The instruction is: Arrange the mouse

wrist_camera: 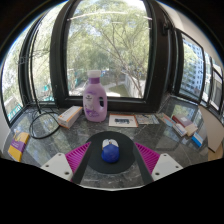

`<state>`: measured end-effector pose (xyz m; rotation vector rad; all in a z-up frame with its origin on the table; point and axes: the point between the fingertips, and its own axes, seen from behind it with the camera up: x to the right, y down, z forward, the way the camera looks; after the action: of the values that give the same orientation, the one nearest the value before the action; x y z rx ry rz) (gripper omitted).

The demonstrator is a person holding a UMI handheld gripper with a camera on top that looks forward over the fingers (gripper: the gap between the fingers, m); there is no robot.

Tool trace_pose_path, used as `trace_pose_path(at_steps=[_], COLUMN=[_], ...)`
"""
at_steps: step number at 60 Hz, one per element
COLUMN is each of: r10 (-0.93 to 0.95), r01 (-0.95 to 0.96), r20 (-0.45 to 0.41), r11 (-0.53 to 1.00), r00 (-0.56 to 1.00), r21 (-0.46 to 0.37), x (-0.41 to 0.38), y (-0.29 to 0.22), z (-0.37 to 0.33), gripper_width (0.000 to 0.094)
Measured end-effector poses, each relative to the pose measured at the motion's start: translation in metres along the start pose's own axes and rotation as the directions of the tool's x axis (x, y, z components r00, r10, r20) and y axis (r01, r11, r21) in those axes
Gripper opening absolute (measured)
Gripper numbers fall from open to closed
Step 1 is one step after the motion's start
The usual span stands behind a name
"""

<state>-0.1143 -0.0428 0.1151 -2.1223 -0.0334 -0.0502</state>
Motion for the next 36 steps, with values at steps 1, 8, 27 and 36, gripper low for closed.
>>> trace_pose_path(at_steps=[1,8,27,36], r10=[-0.004,-0.028,-0.017,0.001], r01=[0.004,0.029,0.021,0.004], r20=[-0.003,-0.032,-0.061,-0.070], r11=[1.000,0.999,0.998,0.997], r00=[1.000,0.999,0.998,0.998], r21=[0.009,0.042,0.060,0.080], x=[-0.001,-0.004,-0.016,-0.018], y=[-0.002,-0.008,0.006,0.000], z=[-0.007,-0.055,-0.120,-0.133], gripper_width=[0.0853,0.0857,0.0853,0.0856])
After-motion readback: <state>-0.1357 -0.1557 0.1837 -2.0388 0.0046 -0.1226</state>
